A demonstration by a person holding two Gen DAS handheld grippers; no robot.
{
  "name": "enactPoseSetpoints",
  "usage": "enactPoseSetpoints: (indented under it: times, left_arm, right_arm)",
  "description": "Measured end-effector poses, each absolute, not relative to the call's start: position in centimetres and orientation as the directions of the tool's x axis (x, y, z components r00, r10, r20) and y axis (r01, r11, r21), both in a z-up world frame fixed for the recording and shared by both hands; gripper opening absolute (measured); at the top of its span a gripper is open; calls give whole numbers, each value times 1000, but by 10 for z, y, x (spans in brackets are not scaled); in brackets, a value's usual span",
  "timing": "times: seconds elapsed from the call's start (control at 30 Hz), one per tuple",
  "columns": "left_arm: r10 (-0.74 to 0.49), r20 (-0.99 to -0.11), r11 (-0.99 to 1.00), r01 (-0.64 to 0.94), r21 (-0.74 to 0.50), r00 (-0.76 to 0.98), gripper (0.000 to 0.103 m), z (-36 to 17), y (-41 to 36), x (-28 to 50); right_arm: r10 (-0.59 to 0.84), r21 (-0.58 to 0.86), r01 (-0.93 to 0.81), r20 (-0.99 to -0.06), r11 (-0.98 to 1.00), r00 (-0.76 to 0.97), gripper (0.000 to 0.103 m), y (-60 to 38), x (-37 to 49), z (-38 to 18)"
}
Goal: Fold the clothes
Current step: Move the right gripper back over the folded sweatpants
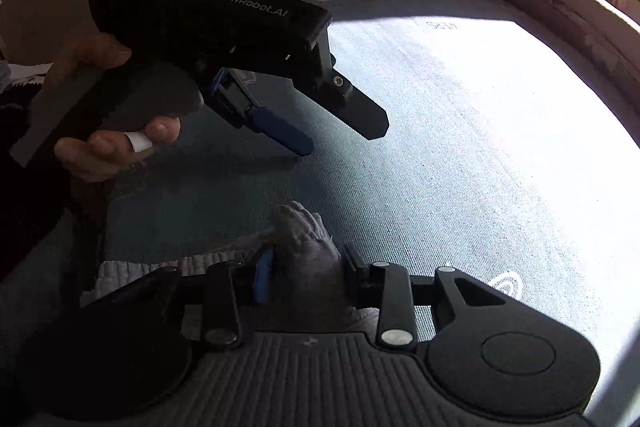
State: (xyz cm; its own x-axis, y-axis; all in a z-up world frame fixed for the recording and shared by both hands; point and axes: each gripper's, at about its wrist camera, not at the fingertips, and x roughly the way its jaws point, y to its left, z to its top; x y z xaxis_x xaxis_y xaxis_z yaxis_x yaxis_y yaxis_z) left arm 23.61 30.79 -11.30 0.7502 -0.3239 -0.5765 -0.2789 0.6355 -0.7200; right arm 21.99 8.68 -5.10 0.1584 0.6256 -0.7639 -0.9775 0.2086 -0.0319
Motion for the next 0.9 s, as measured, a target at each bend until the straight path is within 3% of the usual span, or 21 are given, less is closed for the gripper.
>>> enactPoseSetpoints:
  times: [0.1,0.3,0.47,0.53,0.7,0.9]
  left_arm:
    - [-327,-584,651,-271,-709,742,95,-112,302,237]
    - [-335,-613,693,-253,-675,716,95,-109,287,240]
    - [-374,-605,729,-180,-660,703,95,-98,266,236]
    - [-382,-605,757,-140,-638,699,95,-89,251,233]
    - [-457,-585,788,0,-616,671,97,-64,186,225]
    - [-504,-622,833,146,-534,600,98,-51,101,207]
  right_arm:
    - [653,-38,-975,-737,219,175,41,69,193,-30]
    - [557,-12,-969,-817,249,153,41,47,149,-64]
    - [614,20,-920,-750,392,246,42,5,119,-42]
    - [582,0,-854,-732,521,355,53,-33,109,-33]
    - [458,40,-604,-693,796,557,56,-128,103,-34]
    - [399,106,-438,-637,893,660,57,-186,118,-66]
